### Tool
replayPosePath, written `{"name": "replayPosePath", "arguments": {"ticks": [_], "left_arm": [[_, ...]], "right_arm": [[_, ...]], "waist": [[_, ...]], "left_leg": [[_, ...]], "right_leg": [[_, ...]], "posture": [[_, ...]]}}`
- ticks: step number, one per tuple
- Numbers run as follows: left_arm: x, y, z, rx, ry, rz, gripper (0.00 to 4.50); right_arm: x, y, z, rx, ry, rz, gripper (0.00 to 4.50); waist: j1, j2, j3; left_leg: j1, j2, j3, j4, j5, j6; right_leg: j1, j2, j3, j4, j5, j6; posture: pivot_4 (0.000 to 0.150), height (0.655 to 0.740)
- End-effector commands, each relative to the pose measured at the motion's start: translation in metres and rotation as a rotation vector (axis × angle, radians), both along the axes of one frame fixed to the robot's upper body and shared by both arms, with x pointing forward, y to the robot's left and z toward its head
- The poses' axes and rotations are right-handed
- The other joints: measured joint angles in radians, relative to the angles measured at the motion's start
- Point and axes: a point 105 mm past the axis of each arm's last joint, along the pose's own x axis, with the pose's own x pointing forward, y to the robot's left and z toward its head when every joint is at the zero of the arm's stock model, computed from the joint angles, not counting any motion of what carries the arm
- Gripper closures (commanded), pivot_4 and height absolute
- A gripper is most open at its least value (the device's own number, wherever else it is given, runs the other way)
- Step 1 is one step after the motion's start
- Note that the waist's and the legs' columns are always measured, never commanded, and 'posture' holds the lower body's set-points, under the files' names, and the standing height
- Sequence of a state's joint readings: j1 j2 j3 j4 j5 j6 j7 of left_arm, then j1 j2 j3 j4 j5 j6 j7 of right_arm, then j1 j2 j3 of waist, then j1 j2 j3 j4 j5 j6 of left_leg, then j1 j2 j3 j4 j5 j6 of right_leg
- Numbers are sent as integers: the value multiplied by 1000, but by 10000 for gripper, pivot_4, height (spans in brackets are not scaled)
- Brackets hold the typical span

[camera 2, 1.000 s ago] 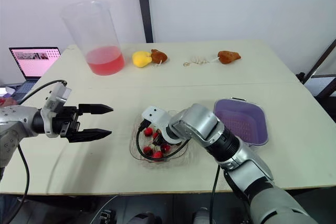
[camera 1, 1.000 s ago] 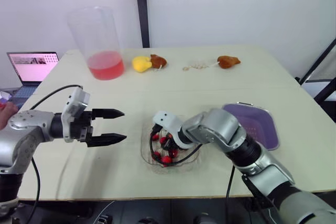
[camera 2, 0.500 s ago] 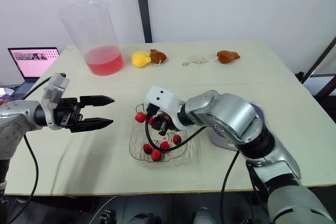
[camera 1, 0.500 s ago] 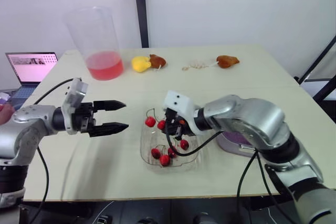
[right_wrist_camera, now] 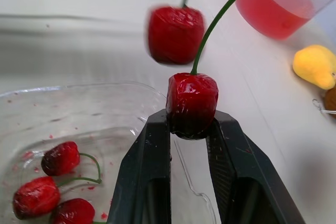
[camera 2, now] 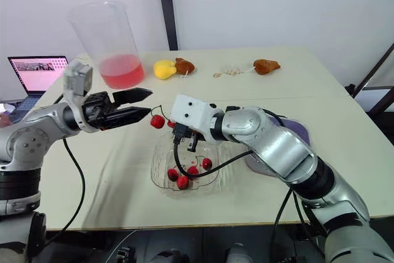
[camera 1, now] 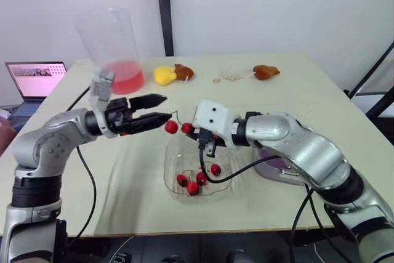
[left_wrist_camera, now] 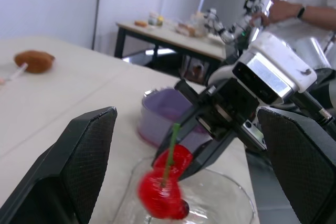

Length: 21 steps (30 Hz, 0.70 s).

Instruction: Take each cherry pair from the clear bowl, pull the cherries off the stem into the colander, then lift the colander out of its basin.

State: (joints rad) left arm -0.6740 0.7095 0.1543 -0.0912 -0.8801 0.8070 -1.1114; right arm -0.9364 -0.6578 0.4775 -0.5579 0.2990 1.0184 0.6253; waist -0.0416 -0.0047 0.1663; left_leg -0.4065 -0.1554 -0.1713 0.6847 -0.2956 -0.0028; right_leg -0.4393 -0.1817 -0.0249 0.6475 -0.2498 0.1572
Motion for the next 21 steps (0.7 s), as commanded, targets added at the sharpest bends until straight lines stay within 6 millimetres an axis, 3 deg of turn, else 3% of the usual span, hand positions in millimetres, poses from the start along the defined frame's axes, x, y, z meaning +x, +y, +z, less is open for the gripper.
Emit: {"name": "replayPosePath", "arguments": {"ticks": [1,9,20,21], "left_arm": [[-6,-5,4,97,-55,-36,0],[-3,-14,0,261,-81,-55,0],[-3,-16,0,259,-115,-52,0],[-2,-16,0,258,-114,-50,2585]], "right_arm": [[-4,2,14,-28,-89,28,35628],[-6,-4,10,-204,-152,58,35628],[-9,-7,7,-275,-192,84,35628],[-9,-7,7,-277,-191,84,36066]], "waist": [[0,0,0],[3,0,0],[3,0,0],[3,0,0]], "left_leg": [[0,0,0,0,0,0],[0,-1,0,0,0,0],[0,-1,0,0,0,0],[0,-1,0,0,0,0]], "right_leg": [[0,0,0,0,0,0],[0,0,0,0,0,0],[0,0,0,0,0,0],[0,0,0,0,0,0]], "posture": [[1500,7400],[1500,7400],[1500,7400],[1500,7400]]}}
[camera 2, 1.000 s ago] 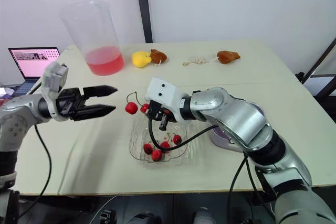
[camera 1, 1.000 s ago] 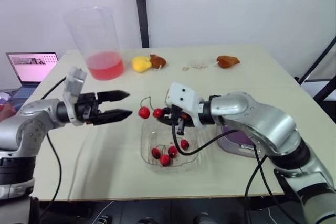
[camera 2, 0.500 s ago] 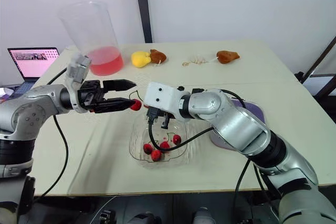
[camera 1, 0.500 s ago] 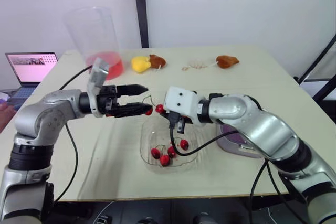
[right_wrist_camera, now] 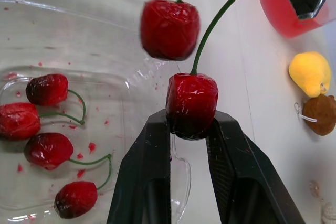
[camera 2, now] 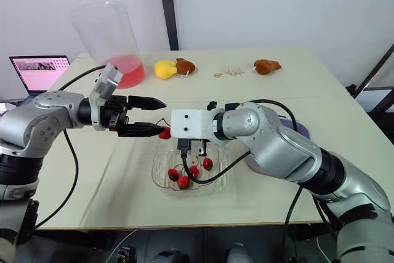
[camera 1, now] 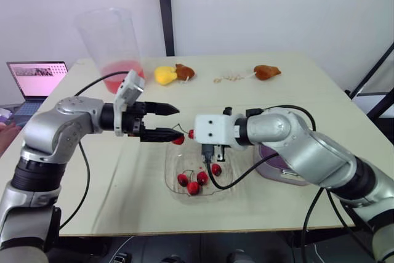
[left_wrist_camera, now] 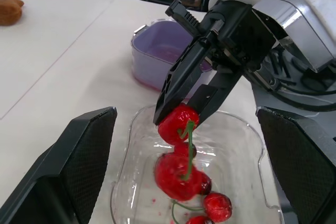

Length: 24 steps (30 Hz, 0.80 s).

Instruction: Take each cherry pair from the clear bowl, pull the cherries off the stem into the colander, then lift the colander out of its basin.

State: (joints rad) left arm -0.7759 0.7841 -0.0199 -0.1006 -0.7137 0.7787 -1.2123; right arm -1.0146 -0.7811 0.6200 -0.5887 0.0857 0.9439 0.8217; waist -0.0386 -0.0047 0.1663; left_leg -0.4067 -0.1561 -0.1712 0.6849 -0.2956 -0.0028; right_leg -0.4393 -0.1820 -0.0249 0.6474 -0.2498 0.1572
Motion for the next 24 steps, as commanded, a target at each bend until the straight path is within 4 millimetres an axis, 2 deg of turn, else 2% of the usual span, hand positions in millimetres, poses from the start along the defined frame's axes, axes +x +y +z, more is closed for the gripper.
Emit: {"name": "replayPosePath", "arguments": {"ticks": [1,3,6,19,22,23,24], "left_arm": [[-3,1,8,-12,-48,2,5272],[-2,2,6,4,-54,14,13010],[-1,1,2,18,-57,17,28155],[-4,-14,2,-4,-60,-11,28155],[-4,-15,1,-1,-57,-14,36595],[-5,-14,0,5,-57,-16,41428],[-4,-14,0,9,-59,-16,44110]], "right_arm": [[-6,3,11,-3,-63,35,36240],[-6,3,11,-6,-64,35,36240],[-5,3,10,-11,-70,36,36240],[-4,2,9,-2,-71,35,36240],[-4,3,9,1,-71,34,36240],[-4,4,9,2,-71,33,36240],[-4,4,9,2,-71,33,36240]], "waist": [[0,0,0],[0,0,0],[-1,0,0],[1,0,0],[1,0,0],[1,0,0],[1,0,0]], "left_leg": [[0,0,0,0,0,0],[0,0,0,0,0,0],[0,0,0,0,0,0],[0,0,0,0,0,0],[0,0,0,0,0,0],[0,0,0,0,0,0],[0,0,0,0,0,0]], "right_leg": [[0,0,0,0,0,0],[0,0,0,0,0,0],[0,0,0,0,0,0],[0,0,0,0,0,0],[0,0,0,0,0,0],[0,0,0,0,0,0],[0,0,0,0,0,0]], "posture": [[1500,7400],[1500,7400],[1500,7400],[1500,7400],[1500,7400],[1500,7400],[1500,7400]]}}
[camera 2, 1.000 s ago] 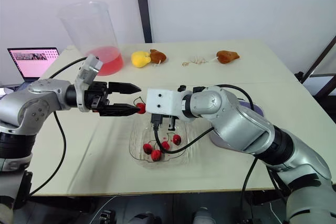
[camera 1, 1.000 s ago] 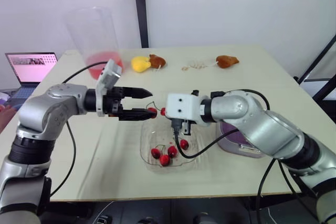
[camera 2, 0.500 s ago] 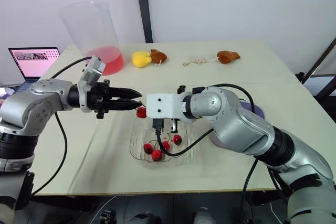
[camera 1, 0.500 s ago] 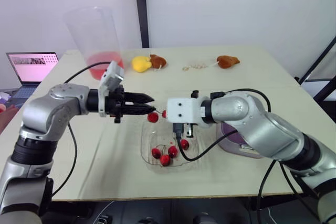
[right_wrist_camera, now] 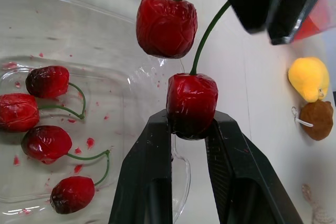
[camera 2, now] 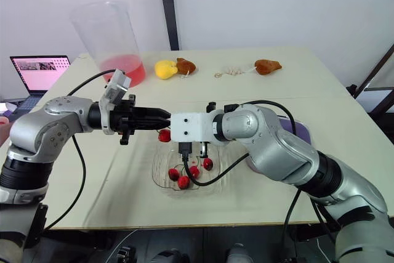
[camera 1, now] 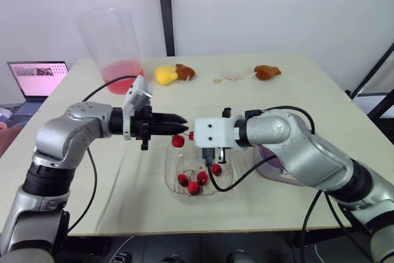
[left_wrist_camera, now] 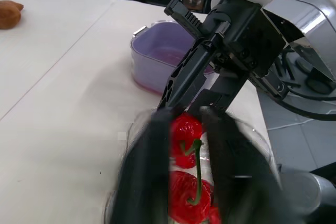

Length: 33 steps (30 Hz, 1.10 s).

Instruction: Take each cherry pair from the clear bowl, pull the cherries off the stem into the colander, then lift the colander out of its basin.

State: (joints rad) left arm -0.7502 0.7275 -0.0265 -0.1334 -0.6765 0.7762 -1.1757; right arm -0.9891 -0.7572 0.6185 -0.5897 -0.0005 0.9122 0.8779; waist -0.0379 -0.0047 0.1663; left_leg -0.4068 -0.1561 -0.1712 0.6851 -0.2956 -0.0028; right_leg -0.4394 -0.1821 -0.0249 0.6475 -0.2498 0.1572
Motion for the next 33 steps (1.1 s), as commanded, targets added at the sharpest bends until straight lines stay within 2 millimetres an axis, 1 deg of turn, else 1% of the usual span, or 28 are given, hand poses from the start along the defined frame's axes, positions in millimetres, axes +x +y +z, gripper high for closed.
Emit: {"name": "replayPosePath", "arguments": {"ticks": [1,8,11,13,16,18,19,20,22,24,26,28,33], "left_arm": [[-5,-4,9,12,-54,-25,44110],[-3,-3,11,10,-53,-20,44110],[1,-4,13,4,-77,-7,45000],[3,-7,19,-17,-97,-4,45000],[2,-10,29,-54,-126,-32,45000],[1,-12,33,-73,-137,-54,45000],[-2,-13,39,-111,-149,-83,45000],[-5,-14,44,-150,-154,-110,45000],[-7,-16,50,-193,-159,-137,45000],[-6,-18,47,-167,-183,-145,45000],[-7,-20,44,-147,-196,-172,45000],[-9,-22,44,-150,-191,-192,45000],[-11,-25,43,-150,-184,-213,45000]], "right_arm": [[-3,2,13,27,-53,9,36240],[-3,1,13,43,-30,-6,36240],[-7,-6,15,119,76,-24,27664],[-13,-16,21,148,115,-16,18605],[-23,-32,42,252,180,10,4574],[-26,-39,52,311,201,19,4574],[-27,-42,63,437,275,37,4574],[-25,-49,69,530,333,20,4574],[-23,-58,75,626,400,-1,4574],[-24,-58,73,626,517,35,4574],[-23,-57,69,635,576,44,4574],[-21,-57,61,607,593,25,4574],[-18,-49,54,626,641,53,4574]], "waist": [[1,0,0],[0,0,0],[3,0,0],[8,0,0],[21,0,0],[24,0,0],[24,0,0],[23,-1,0],[24,-1,0],[23,-1,0],[21,-1,0],[21,-1,0],[21,-1,0]], "left_leg": [[0,0,0,0,0,0],[0,0,0,0,0,0],[0,0,0,0,0,0],[0,0,0,1,0,0],[0,-1,0,1,0,0],[0,-1,0,1,0,0],[0,-1,0,1,0,0],[0,0,0,1,0,0],[0,0,0,1,0,0],[0,0,0,2,0,0],[0,0,0,2,0,0],[0,0,0,2,0,0],[0,0,0,2,0,0]], "right_leg": [[0,0,0,0,0,0],[0,0,0,0,0,0],[0,0,0,0,0,0],[1,0,0,0,0,0],[1,0,0,-1,0,0],[1,0,0,-1,0,0],[1,0,0,-1,0,0],[1,0,0,-1,0,0],[2,0,0,-1,0,0],[2,0,0,-1,0,0],[2,0,0,-1,0,0],[2,-1,0,-1,0,0],[2,-1,0,-1,0,0]], "posture": [[1500,7400],[1500,7400],[1500,7400],[1500,7400],[1500,7400],[1500,7400],[1500,7400],[1500,7400],[1500,7400],[1500,7400],[1500,7400],[1500,7400],[1500,7400]]}}
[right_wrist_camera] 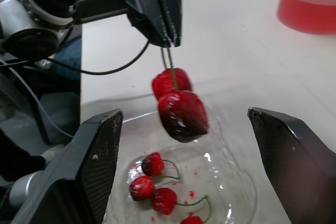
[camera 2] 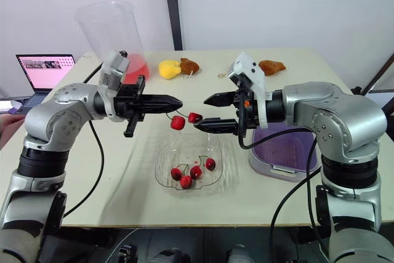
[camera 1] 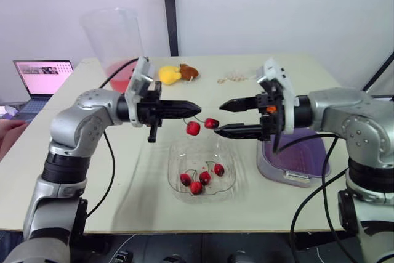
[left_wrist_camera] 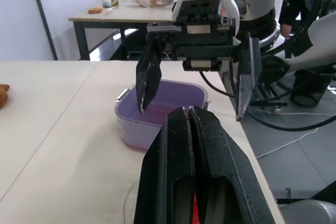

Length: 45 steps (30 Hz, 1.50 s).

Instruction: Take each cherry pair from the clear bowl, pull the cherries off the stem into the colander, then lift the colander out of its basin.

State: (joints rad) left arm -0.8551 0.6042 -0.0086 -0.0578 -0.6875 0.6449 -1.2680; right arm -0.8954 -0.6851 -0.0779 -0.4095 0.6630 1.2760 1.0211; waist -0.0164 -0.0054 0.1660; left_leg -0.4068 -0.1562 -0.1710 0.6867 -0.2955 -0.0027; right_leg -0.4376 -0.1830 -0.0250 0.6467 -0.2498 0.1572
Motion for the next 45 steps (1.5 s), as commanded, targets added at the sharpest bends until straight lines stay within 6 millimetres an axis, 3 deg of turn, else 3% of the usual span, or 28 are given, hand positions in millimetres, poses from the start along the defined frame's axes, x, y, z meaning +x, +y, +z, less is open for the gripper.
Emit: {"name": "replayPosePath", "arguments": {"ticks": [1,5,8,10,24,27,29,38,45], "left_arm": [[-5,-2,9,-7,-46,-30,45000],[-4,-1,9,-8,-46,-27,45000],[-6,0,9,-9,-37,-38,45000],[-8,-1,9,-11,-34,-45,45000],[-10,-5,11,-18,-32,-47,45000],[-10,-6,11,-17,-29,-45,45000],[-10,-6,11,-16,-28,-44,45000],[-8,-7,14,-24,-35,-32,45000],[-7,-6,17,-33,-38,-25,45000]], "right_arm": [[-1,6,1,27,-8,34,4574],[-5,10,-3,47,32,70,4574],[-2,13,-4,70,42,60,12906],[-2,15,-7,70,49,63,22646],[2,17,-12,59,23,36,22646],[2,17,-10,69,15,36,30435],[1,17,-10,69,10,36,38387],[2,10,-18,44,28,25,38387],[11,-14,-35,49,62,-65,38387]], "waist": [[0,0,0],[0,0,0],[0,0,0],[0,0,0],[0,0,0],[0,0,0],[0,0,0],[1,0,0],[1,0,0]], "left_leg": [[0,0,0,0,0,0],[0,0,0,0,0,0],[0,0,0,0,0,0],[0,0,0,0,0,0],[0,0,0,1,0,0],[0,0,0,1,0,0],[0,0,0,1,0,0],[0,0,0,1,0,0],[0,0,0,1,0,0]], "right_leg": [[0,0,0,0,0,0],[0,0,0,0,0,0],[0,0,0,0,0,0],[0,0,0,0,0,0],[0,0,0,0,0,0],[0,0,0,0,0,0],[0,0,0,0,0,0],[0,0,0,0,0,0],[0,0,0,0,0,0]], "posture": [[1500,7400],[1500,7400],[1500,7400],[1500,7400],[1500,7400],[1500,7400],[1500,7400],[1500,7400],[1500,7400]]}}
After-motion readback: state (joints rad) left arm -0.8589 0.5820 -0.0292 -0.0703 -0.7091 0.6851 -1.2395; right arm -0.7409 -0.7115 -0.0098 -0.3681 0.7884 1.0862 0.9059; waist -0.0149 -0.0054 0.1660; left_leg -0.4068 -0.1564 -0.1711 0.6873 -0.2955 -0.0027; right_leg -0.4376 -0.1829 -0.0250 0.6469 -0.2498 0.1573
